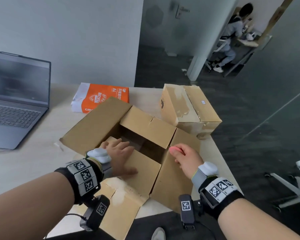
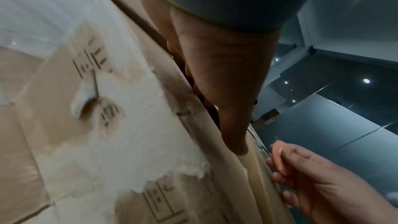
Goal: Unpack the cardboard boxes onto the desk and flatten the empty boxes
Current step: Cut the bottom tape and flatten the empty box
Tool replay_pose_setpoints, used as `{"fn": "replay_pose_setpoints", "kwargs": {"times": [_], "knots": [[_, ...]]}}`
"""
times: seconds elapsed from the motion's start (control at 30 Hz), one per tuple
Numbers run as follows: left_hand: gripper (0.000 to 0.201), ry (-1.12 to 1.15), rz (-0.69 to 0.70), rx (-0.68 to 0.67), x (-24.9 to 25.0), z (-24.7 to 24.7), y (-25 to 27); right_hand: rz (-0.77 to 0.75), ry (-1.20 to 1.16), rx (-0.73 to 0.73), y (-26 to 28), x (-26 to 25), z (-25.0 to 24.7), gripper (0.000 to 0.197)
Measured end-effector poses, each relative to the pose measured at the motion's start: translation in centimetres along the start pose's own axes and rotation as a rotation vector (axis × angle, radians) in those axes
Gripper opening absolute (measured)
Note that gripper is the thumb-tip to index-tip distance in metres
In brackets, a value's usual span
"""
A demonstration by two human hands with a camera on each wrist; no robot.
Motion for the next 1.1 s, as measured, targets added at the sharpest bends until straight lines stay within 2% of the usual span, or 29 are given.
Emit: {"fn": "replay_pose_setpoints", "kwargs": {"times": [0.1,0.33,0.47,0.53,0.63,0.73,0.77,0.87,0.93,1.03,1.1], "knots": [[0.091,-0.004,0.024,-0.029,1.8,0.5,-0.6,0.11,-0.094,-0.018,0.0,2.7,-0.2,0.013],[0.079,0.063,0.011,-0.046,6.5,1.4,-1.2,0.191,-0.237,-0.035,0.8,7.1,-1.1,0.014],[0.085,0.088,-0.019,-0.05,8.6,2.0,-1.3,0.252,-0.43,0.081,1.1,10.5,-2.9,0.017],[0.087,0.06,-0.045,-0.055,9.3,2.5,-1.6,0.317,-0.33,0.136,0.9,13.9,-4.1,0.01],[0.083,0.01,-0.082,-0.017,9.7,2.1,-1.4,0.437,-0.166,-0.015,0.9,18.9,-2.8,0.018],[0.08,-0.041,-0.128,0.053,10.7,1.3,-1.2,0.448,-0.04,-0.129,0.8,23.4,-1.1,0.032],[0.08,-0.063,-0.141,0.076,11.0,1.0,-1.0,0.433,0.018,-0.156,0.9,23.8,-0.8,0.032],[0.077,-0.106,-0.174,0.109,11.0,0.3,-0.5,0.356,0.237,-0.263,1.1,23.7,-0.4,0.013],[0.075,-0.136,-0.198,0.126,11.7,-0.2,-0.1,0.333,0.297,-0.325,0.9,24.3,-0.2,0.005],[0.068,-0.148,-0.229,0.18,11.9,-1.1,0.7,0.343,0.199,-0.36,0.7,24.4,-0.4,0.01],[0.061,-0.142,-0.242,0.206,12.0,-1.6,1.2,0.301,0.181,-0.285,0.0,23.8,-2.1,0.008]]}}
Point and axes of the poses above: each hand's wrist, its own y-axis away from the middle knuckle, its own z-axis out of the palm, x = y × z, the point moved 8 cm from there along -y, towards the middle knuckle, and after that the axes turned 7 degrees about y, right-handed, at the moved point
